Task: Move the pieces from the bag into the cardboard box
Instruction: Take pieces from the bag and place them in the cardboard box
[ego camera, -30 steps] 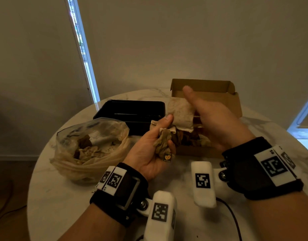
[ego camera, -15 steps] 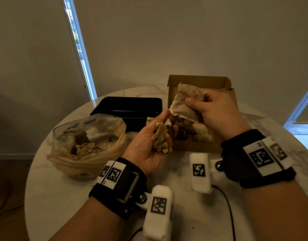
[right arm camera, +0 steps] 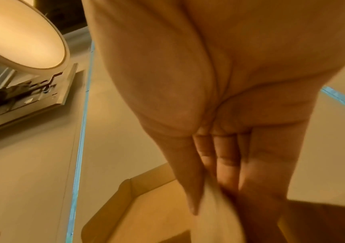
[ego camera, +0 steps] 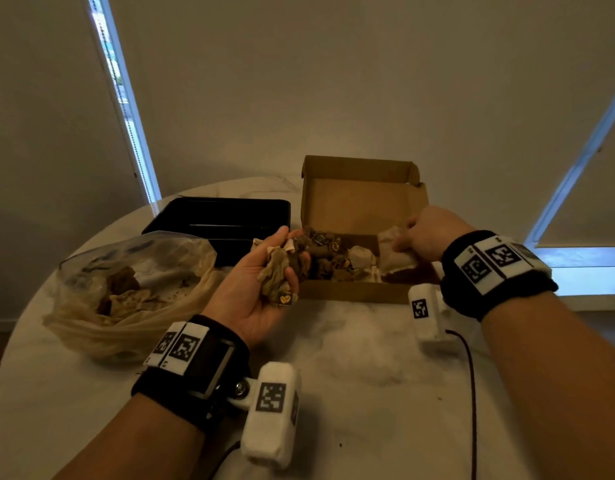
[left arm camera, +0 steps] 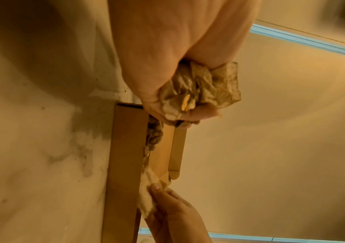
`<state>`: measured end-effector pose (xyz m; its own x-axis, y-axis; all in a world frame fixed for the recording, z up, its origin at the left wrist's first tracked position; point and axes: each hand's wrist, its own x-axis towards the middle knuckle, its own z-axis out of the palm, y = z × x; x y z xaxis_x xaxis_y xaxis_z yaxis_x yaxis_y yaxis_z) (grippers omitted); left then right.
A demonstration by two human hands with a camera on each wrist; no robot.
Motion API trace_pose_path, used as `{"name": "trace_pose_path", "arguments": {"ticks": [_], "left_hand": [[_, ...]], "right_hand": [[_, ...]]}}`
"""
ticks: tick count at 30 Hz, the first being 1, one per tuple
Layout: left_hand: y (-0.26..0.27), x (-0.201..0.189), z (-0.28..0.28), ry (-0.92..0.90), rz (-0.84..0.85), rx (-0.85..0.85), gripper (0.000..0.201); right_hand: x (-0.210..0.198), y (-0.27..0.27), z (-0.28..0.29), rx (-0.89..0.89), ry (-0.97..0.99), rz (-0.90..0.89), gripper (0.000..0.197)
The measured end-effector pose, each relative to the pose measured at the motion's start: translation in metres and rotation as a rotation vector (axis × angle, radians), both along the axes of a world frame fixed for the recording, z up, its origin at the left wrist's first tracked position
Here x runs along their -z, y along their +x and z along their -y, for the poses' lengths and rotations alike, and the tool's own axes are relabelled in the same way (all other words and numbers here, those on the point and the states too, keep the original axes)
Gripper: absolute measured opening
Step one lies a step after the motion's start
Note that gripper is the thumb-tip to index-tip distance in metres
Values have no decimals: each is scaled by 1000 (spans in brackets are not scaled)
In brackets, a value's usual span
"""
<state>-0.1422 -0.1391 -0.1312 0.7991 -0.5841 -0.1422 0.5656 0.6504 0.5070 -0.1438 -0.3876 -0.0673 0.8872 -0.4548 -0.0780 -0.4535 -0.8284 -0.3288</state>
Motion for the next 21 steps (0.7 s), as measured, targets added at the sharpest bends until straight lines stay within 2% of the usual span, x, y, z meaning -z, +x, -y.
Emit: {"name": "trace_pose_path", "arguments": {"ticks": [2,4,6,9,12,17,21], "left_hand": [[1,1,-1,1,-3,9,30],[3,2,-1,19,-8,0,29],[3,2,-1,41,-8,-13,30],[3,1,-1,69,-6,-33,38],[1,1,-1,103,10,-65,46],[-2,-2,0,201,37,-138,37],[-1,-2,0,272,48,-205,22]], "right_hand": [[-1,-1,0,43,-10,44,29],[-2,-5,-3,72,-41,172,24],[1,-8,-7,39,-46,228,21],[11,-11,-14,-44,-17,80,17],[18,-9,-16,-69,-102,-112,23],[20,-4,-22,-198,-180,-228,27],[19,-3,-22,-269,-204,-229,31]]}}
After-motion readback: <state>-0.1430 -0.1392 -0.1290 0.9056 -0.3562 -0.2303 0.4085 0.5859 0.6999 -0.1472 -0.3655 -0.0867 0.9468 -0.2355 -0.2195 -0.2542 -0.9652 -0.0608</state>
